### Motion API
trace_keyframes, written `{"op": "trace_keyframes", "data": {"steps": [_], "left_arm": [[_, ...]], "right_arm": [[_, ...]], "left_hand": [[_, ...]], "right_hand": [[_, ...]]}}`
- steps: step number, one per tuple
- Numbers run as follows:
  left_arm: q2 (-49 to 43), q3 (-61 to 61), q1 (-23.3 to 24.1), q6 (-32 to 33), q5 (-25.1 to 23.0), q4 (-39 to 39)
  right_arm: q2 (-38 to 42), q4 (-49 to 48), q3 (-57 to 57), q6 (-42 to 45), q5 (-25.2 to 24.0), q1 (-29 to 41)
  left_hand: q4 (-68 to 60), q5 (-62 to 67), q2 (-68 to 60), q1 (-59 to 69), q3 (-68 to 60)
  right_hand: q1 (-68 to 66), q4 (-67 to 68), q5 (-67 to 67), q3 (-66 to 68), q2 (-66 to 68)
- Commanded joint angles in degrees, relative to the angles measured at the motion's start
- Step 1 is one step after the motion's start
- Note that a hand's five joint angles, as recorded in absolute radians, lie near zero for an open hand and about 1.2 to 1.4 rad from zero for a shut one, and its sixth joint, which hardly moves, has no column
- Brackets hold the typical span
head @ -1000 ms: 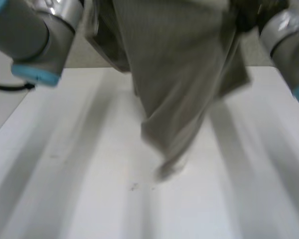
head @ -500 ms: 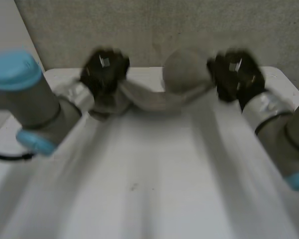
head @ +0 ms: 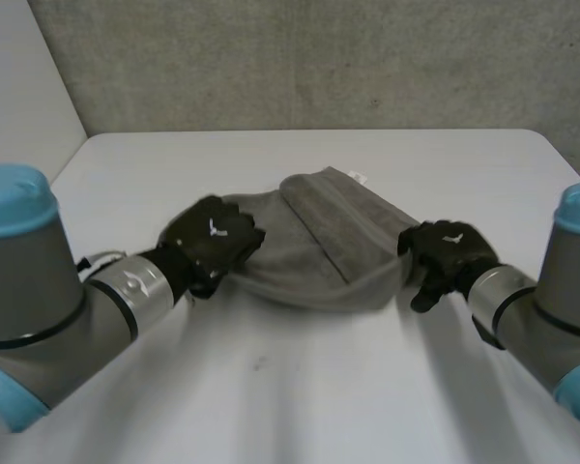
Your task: Fold the laundry
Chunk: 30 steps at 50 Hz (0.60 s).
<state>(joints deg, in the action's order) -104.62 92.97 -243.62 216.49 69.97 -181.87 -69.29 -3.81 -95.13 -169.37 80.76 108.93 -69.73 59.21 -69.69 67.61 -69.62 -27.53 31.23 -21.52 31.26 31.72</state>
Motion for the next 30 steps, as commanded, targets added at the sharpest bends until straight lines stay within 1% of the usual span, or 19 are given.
{"op": "trace_keyframes", "data": {"steps": [1, 3, 6, 14, 18, 22, 23, 30], "left_arm": [[5.7, -3.9, 1.3, -8.6, 3.3, 2.4], [7.3, -5.9, 2.2, -12.0, 5.4, 2.8], [8.0, -7.8, 3.0, -13.5, 6.5, 3.2], [8.3, -9.9, 4.2, -13.5, 6.8, 4.2], [8.6, -9.9, 4.3, -13.3, 6.9, 4.2], [8.9, -9.6, 4.3, -13.2, 6.9, 4.3], [8.9, -9.6, 4.3, -13.2, 6.9, 4.3], [8.7, -9.7, 4.2, -13.2, 7.0, 4.9]], "right_arm": [[-1.5, -1.4, -0.8, -12.0, -1.9, -3.5], [-1.5, -1.4, -0.9, -13.4, -2.5, -3.8], [-1.5, -1.5, -1.1, -14.2, -2.5, -4.0], [0.3, -3.0, 0.2, -14.6, -2.2, -4.2], [1.6, -4.8, 2.0, -14.6, -0.7, -5.5], [1.4, -4.8, 2.5, -14.7, 0.6, -7.1], [1.3, -4.7, 2.4, -14.8, 1.1, -7.8], [1.6, -3.3, 1.2, -14.8, 1.1, -7.5]], "left_hand": [[-10.3, 10.8, -10.3, 12.4, -10.4], [-10.3, 10.8, -10.3, 12.4, -10.4], [-10.3, 10.8, -10.3, 12.4, -10.4], [-10.3, 10.8, -10.3, 12.4, -10.4], [-10.3, 10.8, -10.3, 12.4, -10.4], [-10.3, 10.8, -10.3, 12.4, -10.4], [-10.3, 10.8, -10.3, 12.4, -10.4], [-10.3, 10.8, -10.3, 12.4, -10.4]], "right_hand": [[14.2, -17.9, 18.2, -18.0, -18.4], [16.8, -20.5, 20.8, -20.5, -21.0], [17.5, -21.2, 21.5, -21.3, -21.7], [17.5, -21.2, 21.5, -21.3, -21.7], [17.5, -21.2, 21.5, -21.3, -21.7], [17.4, -21.1, 21.4, -21.2, -21.6], [15.6, -19.3, 19.6, -19.3, -19.8], [16.4, -20.1, 20.4, -20.2, -20.6]]}}
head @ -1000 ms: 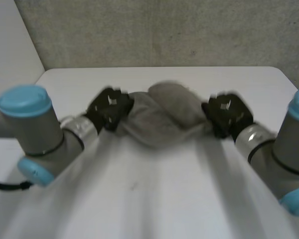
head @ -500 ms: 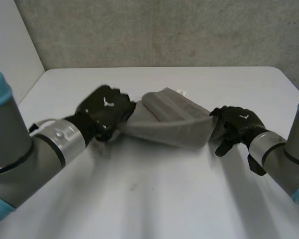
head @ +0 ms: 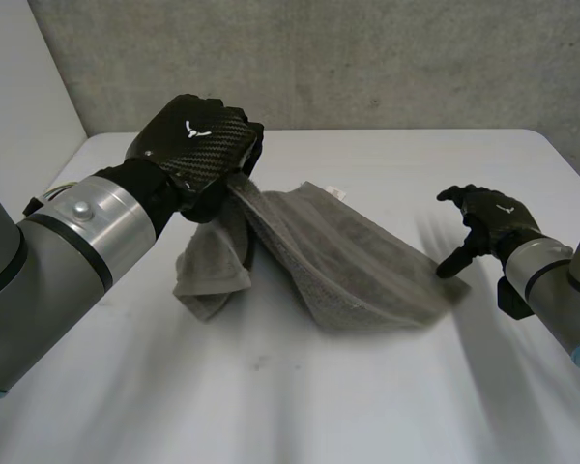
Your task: Fold the laundry
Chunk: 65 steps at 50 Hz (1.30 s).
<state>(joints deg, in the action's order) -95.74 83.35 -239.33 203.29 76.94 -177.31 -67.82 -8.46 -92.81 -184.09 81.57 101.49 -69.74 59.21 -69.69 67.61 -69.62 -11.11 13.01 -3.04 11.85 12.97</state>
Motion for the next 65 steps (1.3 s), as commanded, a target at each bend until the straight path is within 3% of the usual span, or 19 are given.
{"op": "trace_keyframes", "data": {"steps": [1, 16, 25, 30, 31, 32, 33, 34, 38, 40, 44, 49, 51, 54, 59, 65], "left_arm": [[-0.1, -0.1, -0.1, 0.0, 0.1, 0.4], [0.1, -1.2, -0.2, 0.0, 0.1, 0.6], [2.7, -3.9, -0.1, -0.4, 1.7, 2.5], [3.6, -4.9, -0.2, -0.5, 2.0, 2.5], [3.8, -5.0, -0.3, -0.6, 2.0, 2.5], [3.8, -5.0, -0.3, -0.6, 2.0, 2.5], [3.8, -5.1, -0.3, -0.5, 2.0, 2.5], [3.8, -5.1, -0.3, -0.5, 2.0, 2.5], [3.7, -4.8, -0.9, -0.4, 3.0, 2.5], [3.6, -4.4, -1.4, -0.3, 3.6, 2.4], [3.5, -3.0, -6.4, 0.3, 4.1, 2.8], [2.6, -1.4, -11.3, 0.2, 3.7, 3.6], [2.3, -0.7, -12.0, 0.2, 3.5, 4.2], [0.1, 0.3, -12.4, 0.3, 3.1, 5.8], [-5.4, 0.7, -12.3, 0.4, 1.6, 10.6], [-14.4, -0.6, -12.1, 4.3, -1.5, 19.2]], "right_arm": [[0.1, 1.9, -2.0, 0.0, 0.2, -0.1], [-4.8, 4.2, -11.1, 1.1, -6.8, 0.2], [3.0, 0.4, -6.0, 1.7, -7.9, 6.3], [8.3, -3.2, -1.5, 1.1, -7.8, 7.7], [9.8, -3.8, 0.1, 1.1, -7.5, 8.0], [10.5, -3.9, 1.3, 1.1, -7.2, 8.3], [10.5, -3.9, 1.3, 1.1, -7.2, 8.3], [10.4, -4.0, 2.3, 1.0, -6.9, 8.2], [7.7, -4.4, 2.5, 1.0, -6.1, 7.8], [1.0, -4.4, 2.5, 1.9, -5.2, 6.6], [-6.5, -3.2, 3.3, 3.4, -6.2, 2.7], [-18.2, 5.2, 5.6, 12.8, -9.2, -1.5], [-21.9, 13.6, 8.1, 21.0, -12.4, -2.3], [-22.0, 17.5, 9.1, 25.3, -13.1, -2.3], [-20.8, 31.5, 11.7, 41.8, -13.3, -1.5], [-14.3, 38.4, 13.2, 49.9, -13.1, -0.3]], "left_hand": [[-10.3, 10.8, -10.3, 12.4, -10.4], [-10.3, 10.8, -10.3, 12.4, -10.4], [-10.3, 10.8, -10.3, 12.4, -10.4], [-10.3, 10.8, -10.3, 12.4, -10.4], [-10.3, 10.8, -10.3, 12.4, -10.4], [-10.3, 10.8, -10.3, 12.4, -10.4], [-10.3, 10.8, -10.3, 12.4, -10.4], [-10.3, 10.8, -10.3, 12.4, -10.4], [-10.3, 10.8, -10.3, 12.4, -10.4], [-10.3, 10.8, -10.3, 12.4, -10.4], [-10.3, 10.8, -10.3, 12.4, -10.4], [-10.3, 10.8, -10.3, 12.4, -10.4], [-10.3, 10.8, -10.3, 12.4, -10.4], [-10.3, 10.8, -10.3, 12.4, -10.4], [-10.3, 10.8, -10.3, 12.4, -10.4], [-10.3, 10.8, -10.3, 12.4, -10.4]], "right_hand": [[0.2, -2.1, 2.1, -0.9, -2.0], [-2.0, 0.1, -0.1, 1.3, 0.1], [-9.1, 7.2, -7.1, 8.3, 7.2], [-21.2, 19.3, -19.3, 20.4, 19.3], [-31.0, 29.1, -29.1, 30.3, 29.1], [-52.4, 50.5, -50.5, 51.7, 50.6], [-52.6, 50.7, -50.7, 51.9, 50.8], [-68.7, 66.8, -66.8, 68.0, 66.9], [-68.9, 67.0, -67.0, 68.2, 67.0], [-68.9, 67.0, -67.0, 68.2, 67.0], [-68.9, 67.0, -67.0, 68.2, 67.0], [-68.9, 67.0, -67.0, 68.2, 67.0], [-68.9, 67.0, -67.0, 68.2, 67.0], [-68.9, 67.0, -67.0, 68.2, 67.0], [-68.9, 67.0, -67.0, 68.2, 67.0], [-68.9, 67.0, -67.0, 68.2, 67.0]]}}
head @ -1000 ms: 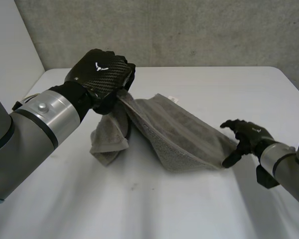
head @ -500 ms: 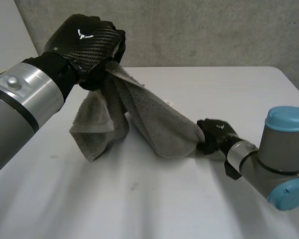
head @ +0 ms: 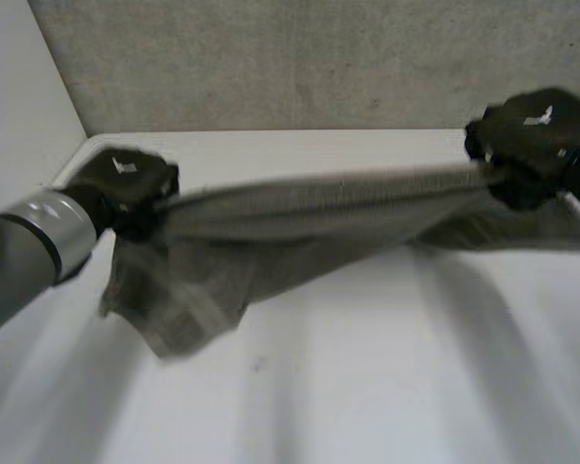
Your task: Fold the laundry
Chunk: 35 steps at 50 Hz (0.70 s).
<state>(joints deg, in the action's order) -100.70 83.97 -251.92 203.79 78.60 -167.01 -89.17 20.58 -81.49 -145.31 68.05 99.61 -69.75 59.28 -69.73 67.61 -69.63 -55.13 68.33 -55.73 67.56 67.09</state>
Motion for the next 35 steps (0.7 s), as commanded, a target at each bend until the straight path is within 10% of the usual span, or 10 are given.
{"op": "trace_keyframes", "data": {"steps": [1, 14, 21, 25, 35], "left_arm": [[-11.5, -2.0, 0.5, 6.9, -3.1, 10.1], [-23.0, -31.0, 1.1, 14.3, -0.1, 2.3], [-21.9, -43.5, 1.9, 10.9, 3.8, -24.3], [-17.9, -41.4, 2.5, 10.6, 5.9, -36.9], [-15.8, -24.4, 1.7, 7.4, 5.3, -31.4]], "right_arm": [[8.9, 11.1, 2.4, 12.9, 0.5, 1.7], [25.6, 3.5, 24.4, 16.0, 11.5, 6.7], [29.5, -34.2, 39.8, 16.5, 22.2, 7.8], [25.6, -47.1, 33.8, 16.5, 21.3, 7.8], [20.5, -46.7, 14.5, 16.1, 14.0, 7.7]], "left_hand": [[-10.3, 10.7, -10.3, 12.4, -10.4], [-10.3, 10.7, -10.3, 12.4, -10.4], [-10.3, 10.7, -10.3, 12.4, -10.4], [-10.3, 10.7, -10.3, 12.4, -10.4], [-10.3, 10.7, -10.3, 12.4, -10.4]], "right_hand": [[-24.9, 11.7, -14.3, 12.4, 12.9], [-24.9, 11.7, -14.3, 12.4, 12.9], [-24.9, 11.7, -14.3, 12.4, 12.9], [-24.9, 11.7, -14.3, 12.4, 12.9], [-24.9, 11.7, -14.3, 12.4, 12.9]]}}
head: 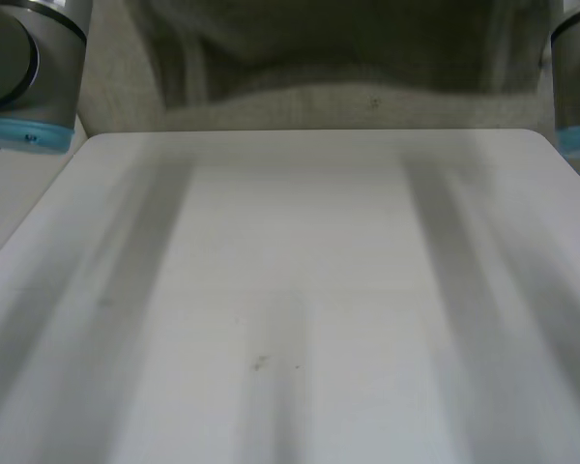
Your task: Fold the laundry
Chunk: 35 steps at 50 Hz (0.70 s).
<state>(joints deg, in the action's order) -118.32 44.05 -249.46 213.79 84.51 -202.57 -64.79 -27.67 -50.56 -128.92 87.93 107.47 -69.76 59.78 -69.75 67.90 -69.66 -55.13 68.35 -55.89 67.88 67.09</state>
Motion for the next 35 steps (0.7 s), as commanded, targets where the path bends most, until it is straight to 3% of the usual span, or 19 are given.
{"op": "trace_keyframes", "data": {"steps": [1, 7, 9, 19, 20, 21, 22, 23, 25, 35], "left_arm": [[1.9, 19.5, -0.9, -2.8, -0.8, 4.3], [1.6, 31.1, -2.1, -2.7, -1.5, 3.9], [0.6, 37.0, -2.3, -2.4, -3.9, 2.9], [-5.6, 44.7, -3.4, 1.1, -7.0, 3.8], [-5.7, 45.5, -3.7, 2.8, -6.9, 4.6], [-5.7, 45.5, -3.7, 2.9, -6.9, 4.6], [-5.6, 46.2, -4.1, 4.7, -6.8, 5.5], [-5.6, 46.2, -4.1, 4.7, -6.8, 5.5], [-4.6, 47.4, -5.1, 7.6, -6.6, 6.0], [-0.2, 48.9, -5.4, 8.5, -6.7, 6.3]], "right_arm": [[-3.9, 1.6, -16.4, -0.3, -5.8, -0.2], [-3.2, 10.4, -27.3, -0.4, -8.3, -0.4], [-1.5, 13.1, -32.7, -0.4, -9.9, -0.9], [6.8, 15.5, -39.3, -4.5, -10.6, -1.0], [7.0, 15.8, -39.5, -6.3, -10.4, -1.1], [7.0, 15.8, -39.5, -6.3, -10.4, -1.1], [6.9, 16.1, -39.8, -8.4, -10.3, -1.1], [6.9, 16.1, -39.8, -8.4, -10.3, -1.1], [5.7, 16.3, -40.0, -14.0, -10.1, -2.3], [1.2, 18.7, -41.9, -32.8, -10.1, -8.8]], "left_hand": [[-10.2, 10.2, -10.3, 12.1, -10.3], [-10.2, 10.2, -10.3, 12.1, -10.3], [-10.2, 10.2, -10.3, 12.1, -10.3], [-10.2, 10.2, -10.3, 12.1, -10.3], [-10.2, 10.2, -10.3, 12.1, -10.3], [-10.2, 10.2, -10.3, 12.1, -10.3], [-10.2, 10.2, -10.3, 12.1, -10.3], [-10.2, 10.2, -10.3, 12.1, -10.3], [-10.2, 10.2, -10.3, 12.1, -10.3], [-10.2, 10.2, -10.3, 12.1, -10.3]], "right_hand": [[-24.9, 11.7, -14.1, 12.1, 12.9], [-24.9, 11.7, -14.1, 12.1, 12.9], [-24.9, 11.7, -14.1, 12.1, 12.9], [-24.9, 11.7, -14.1, 12.1, 12.9], [-10.8, -2.4, 0.0, -2.0, -1.2], [-10.6, -2.6, 0.1, -2.1, -1.3], [0.7, -13.9, 11.4, -13.4, -12.6], [0.8, -14.0, 11.6, -13.6, -12.8], [14.4, -27.6, 25.1, -27.1, -26.3], [17.8, -31.0, 28.6, -30.6, -29.8]]}}
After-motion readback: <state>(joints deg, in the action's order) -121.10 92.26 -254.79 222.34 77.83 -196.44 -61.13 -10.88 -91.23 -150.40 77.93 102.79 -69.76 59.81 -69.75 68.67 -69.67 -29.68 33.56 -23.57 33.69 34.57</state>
